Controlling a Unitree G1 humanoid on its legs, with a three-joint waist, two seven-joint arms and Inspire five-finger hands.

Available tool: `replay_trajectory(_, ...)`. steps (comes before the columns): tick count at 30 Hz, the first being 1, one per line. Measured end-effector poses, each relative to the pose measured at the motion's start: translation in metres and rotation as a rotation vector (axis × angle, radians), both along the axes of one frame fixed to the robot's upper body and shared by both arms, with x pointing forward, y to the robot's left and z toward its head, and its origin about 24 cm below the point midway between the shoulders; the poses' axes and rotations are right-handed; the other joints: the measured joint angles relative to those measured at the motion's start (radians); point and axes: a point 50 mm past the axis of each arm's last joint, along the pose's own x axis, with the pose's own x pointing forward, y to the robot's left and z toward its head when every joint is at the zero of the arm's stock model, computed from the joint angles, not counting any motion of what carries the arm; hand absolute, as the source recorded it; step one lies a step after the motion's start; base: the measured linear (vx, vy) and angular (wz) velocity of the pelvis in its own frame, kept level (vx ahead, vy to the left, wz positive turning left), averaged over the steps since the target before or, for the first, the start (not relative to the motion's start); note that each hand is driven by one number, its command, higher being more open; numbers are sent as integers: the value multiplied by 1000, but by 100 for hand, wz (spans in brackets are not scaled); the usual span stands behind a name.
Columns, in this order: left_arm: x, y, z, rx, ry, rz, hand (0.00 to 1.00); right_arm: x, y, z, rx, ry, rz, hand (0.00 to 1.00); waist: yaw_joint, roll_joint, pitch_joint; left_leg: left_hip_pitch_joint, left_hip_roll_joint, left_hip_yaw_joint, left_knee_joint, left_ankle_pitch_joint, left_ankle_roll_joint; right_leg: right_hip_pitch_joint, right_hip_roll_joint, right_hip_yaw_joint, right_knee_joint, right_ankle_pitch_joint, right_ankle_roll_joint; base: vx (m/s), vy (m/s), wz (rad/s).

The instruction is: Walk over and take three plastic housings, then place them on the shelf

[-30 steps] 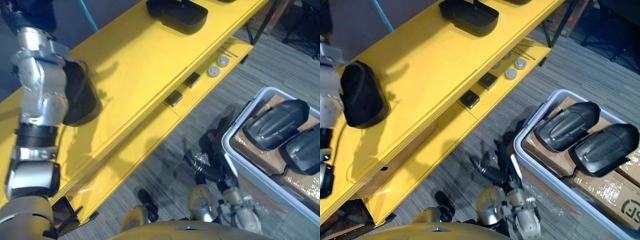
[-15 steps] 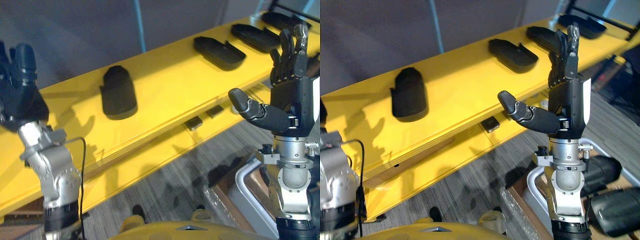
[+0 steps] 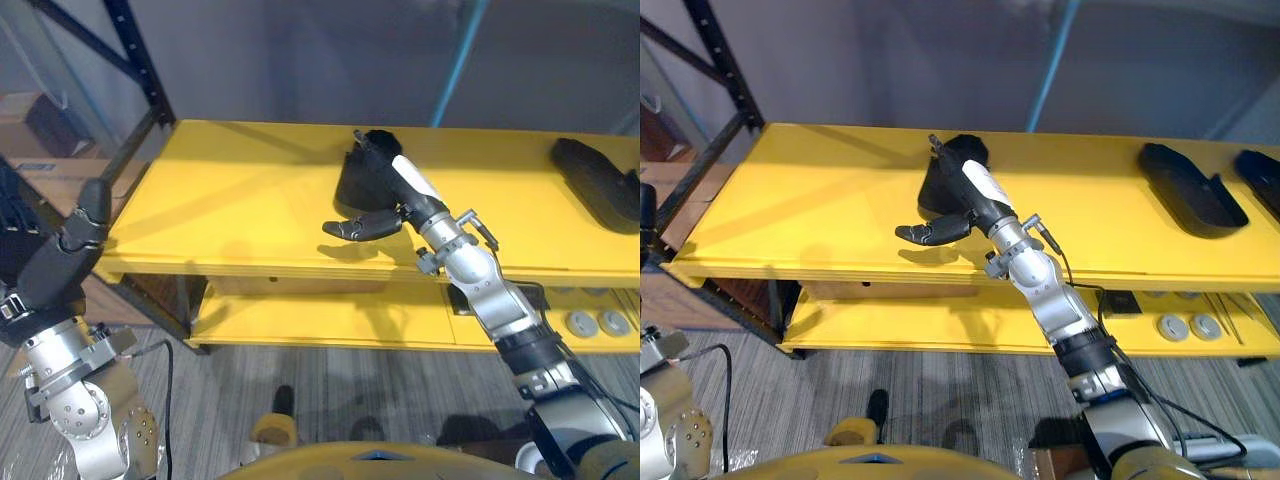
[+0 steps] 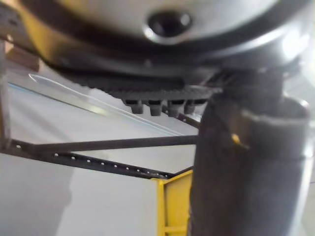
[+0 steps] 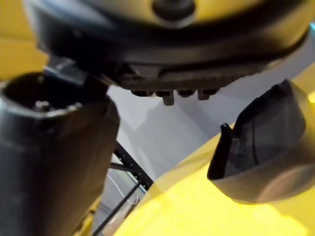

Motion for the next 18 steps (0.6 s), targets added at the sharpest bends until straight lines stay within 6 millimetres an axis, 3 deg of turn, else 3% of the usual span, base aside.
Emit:
replay_trajectory(3, 3, -4, -15, -66, 56, -76, 100, 9, -7, -8, -33, 45, -63, 100, 25, -1, 1, -8, -2, -11, -1, 3, -4, 2, 0, -16, -3, 0, 0, -24, 15, 13)
replay_trajectory(8, 6, -11, -39, -141, 162, -132, 100, 16, -12, -27, -98, 108, -198, 100, 23, -3, 2, -14, -1, -19, -4, 8, -5, 3, 4, -25, -3, 0, 0, -17, 7, 4)
replay_trajectory(14, 7, -13, -41, -144, 167, -150, 100, 18, -24, -51, -138, 247, -350, 100, 22, -5, 4, -23, 2, -20, -1, 11, -5, -3, 8, -28, -6, 0, 0, -6, 0, 1)
replay_trajectory(18, 12, -18, -43, -166, 175, -171, 100, 28, -30, -46, -144, 307, -395, 100, 20, -10, 12, -22, 4, -17, -1, 14, 0, -3, 8, -26, -7, 0, -1, 0, 0, 0)
